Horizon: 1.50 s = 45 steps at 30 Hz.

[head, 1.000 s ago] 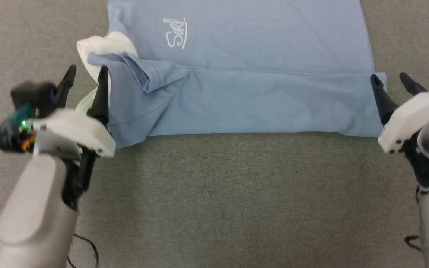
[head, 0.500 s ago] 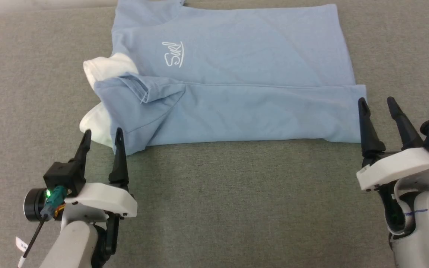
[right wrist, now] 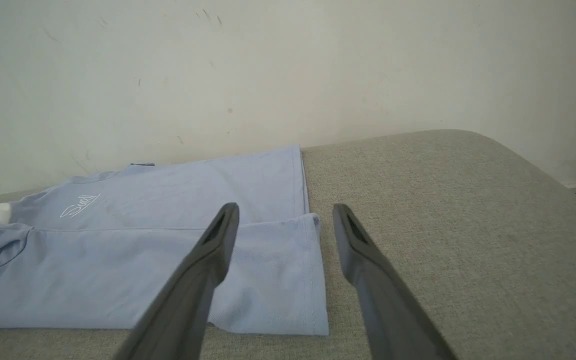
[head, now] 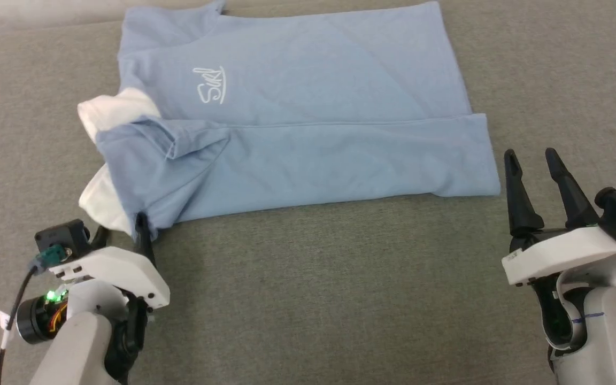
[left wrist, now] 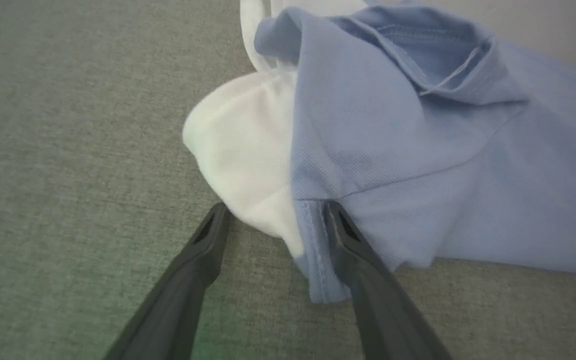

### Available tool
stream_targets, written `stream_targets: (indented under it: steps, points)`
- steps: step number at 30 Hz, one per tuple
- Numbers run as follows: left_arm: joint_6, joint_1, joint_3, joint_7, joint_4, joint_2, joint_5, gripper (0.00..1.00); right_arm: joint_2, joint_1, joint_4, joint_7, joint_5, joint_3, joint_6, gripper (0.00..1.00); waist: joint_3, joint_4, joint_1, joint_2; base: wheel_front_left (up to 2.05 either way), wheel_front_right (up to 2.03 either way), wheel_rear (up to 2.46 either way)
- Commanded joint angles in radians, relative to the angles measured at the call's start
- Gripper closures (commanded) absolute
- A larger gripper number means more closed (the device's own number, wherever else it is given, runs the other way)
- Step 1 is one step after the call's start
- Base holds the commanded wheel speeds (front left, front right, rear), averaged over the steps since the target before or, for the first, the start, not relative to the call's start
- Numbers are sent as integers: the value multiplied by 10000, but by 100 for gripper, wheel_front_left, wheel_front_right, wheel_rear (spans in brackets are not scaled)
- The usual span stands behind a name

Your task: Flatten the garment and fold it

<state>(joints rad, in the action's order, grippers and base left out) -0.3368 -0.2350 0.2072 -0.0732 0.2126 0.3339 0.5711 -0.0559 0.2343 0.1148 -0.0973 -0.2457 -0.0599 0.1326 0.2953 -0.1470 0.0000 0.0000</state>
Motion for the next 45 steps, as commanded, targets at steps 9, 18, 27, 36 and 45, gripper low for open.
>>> stream_targets:
  steps: [9, 18, 27, 36, 45]
  points:
    - [88, -53, -75, -1035, -486, 266, 511, 100, 53, -183, 112, 76, 81, 81, -19, 0, -90, -260, 0, 0, 0, 0, 0]
    - [271, -63, 183, -475, -741, 187, 272, 100, 55, 623, 988, 871, 456, -277, -19, 0, 15, 115, 0, 0, 0, 0, 0]
    - [637, -637, 651, -200, -527, 4, 64, 100, 56, 2208, 2754, 5217, 1248, -1359, -19, 0, 318, 700, 0, 0, 0, 0, 0]
    - [858, -926, 859, 256, -319, -121, -54, 100, 56, 2328, 1989, 8524, 1852, -1579, -19, 100, 499, 968, 0, 0, 0, 0, 0]
    - [734, -705, 698, 1210, -358, 174, -430, 100, 56, 1592, 291, 7551, 1241, -1684, -19, 100, -103, 1037, 0, 0, 0, 0, 0]
